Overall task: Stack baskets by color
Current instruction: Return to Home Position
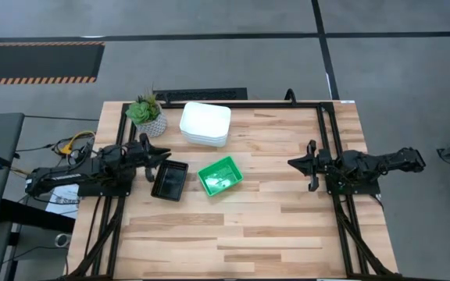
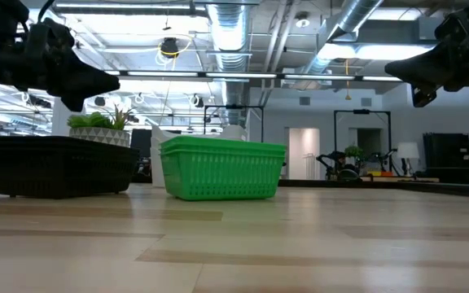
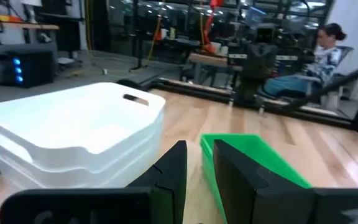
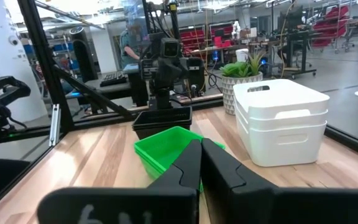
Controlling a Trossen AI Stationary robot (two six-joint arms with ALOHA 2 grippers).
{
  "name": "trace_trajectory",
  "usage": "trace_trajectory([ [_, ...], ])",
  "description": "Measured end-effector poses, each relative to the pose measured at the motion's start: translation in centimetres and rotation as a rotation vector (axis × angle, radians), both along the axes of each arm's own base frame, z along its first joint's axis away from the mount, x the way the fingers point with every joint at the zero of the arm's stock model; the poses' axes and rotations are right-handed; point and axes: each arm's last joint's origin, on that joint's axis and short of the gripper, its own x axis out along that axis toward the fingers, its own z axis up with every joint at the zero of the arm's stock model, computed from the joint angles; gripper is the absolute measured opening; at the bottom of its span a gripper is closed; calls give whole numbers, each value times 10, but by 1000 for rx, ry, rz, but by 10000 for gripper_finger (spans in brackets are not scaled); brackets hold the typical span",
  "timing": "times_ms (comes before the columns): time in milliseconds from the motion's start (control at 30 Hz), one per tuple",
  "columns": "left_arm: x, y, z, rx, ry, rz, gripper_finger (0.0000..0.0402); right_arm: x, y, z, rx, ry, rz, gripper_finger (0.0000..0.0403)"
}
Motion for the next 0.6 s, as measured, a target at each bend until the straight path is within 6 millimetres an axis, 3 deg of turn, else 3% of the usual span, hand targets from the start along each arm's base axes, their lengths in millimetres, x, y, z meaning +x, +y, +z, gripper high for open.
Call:
trace_trajectory([
  [600, 0, -2, -1, -32, 9, -72, 67, 0, 0, 0, 0, 1, 0, 34],
])
